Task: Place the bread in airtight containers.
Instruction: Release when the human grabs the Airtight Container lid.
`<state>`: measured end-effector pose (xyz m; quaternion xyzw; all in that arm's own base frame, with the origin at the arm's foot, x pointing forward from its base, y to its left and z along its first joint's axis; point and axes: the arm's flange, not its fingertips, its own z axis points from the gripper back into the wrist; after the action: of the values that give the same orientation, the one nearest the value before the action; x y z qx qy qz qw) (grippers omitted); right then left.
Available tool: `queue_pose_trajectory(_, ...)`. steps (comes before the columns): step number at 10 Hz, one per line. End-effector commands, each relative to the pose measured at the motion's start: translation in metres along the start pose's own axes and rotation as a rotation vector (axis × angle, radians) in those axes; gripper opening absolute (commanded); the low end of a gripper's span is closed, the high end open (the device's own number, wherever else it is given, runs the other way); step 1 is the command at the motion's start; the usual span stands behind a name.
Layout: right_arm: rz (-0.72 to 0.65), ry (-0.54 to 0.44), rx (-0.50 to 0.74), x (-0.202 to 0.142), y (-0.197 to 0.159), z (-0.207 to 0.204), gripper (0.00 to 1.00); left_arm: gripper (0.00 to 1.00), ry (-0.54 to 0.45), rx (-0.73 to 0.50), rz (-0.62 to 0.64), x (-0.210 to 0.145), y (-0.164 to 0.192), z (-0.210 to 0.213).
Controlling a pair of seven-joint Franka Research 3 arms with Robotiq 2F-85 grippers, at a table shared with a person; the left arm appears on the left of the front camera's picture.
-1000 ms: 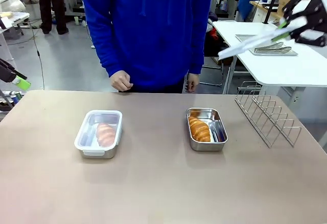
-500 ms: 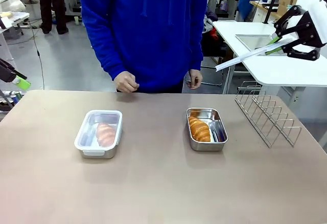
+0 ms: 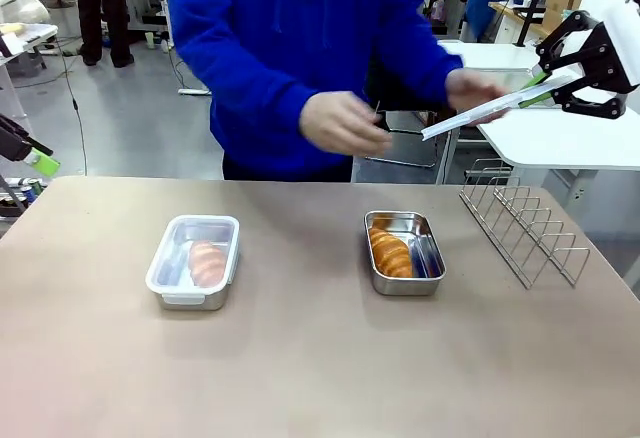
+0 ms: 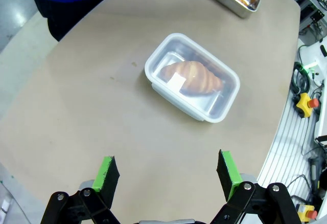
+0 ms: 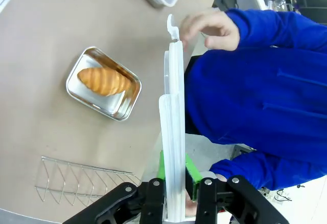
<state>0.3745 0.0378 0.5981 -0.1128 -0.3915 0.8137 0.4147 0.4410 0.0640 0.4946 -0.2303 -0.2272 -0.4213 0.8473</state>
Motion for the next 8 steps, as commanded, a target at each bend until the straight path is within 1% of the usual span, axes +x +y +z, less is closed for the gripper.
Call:
queue_pose_trajectory(1,-0.011,-0.003,-0.005,0.0017,-0.0031,0.0034,0.0,1.0,0.013,-0.002,0.006,0.0008,-0.0012,0.0015)
queue_pose_trajectory(8,-0.011,-0.003,-0.005,0.0017,-0.0031,0.0034,0.0,1.0,0.013,-0.002,0.006,0.0008,-0.0012,0.0015)
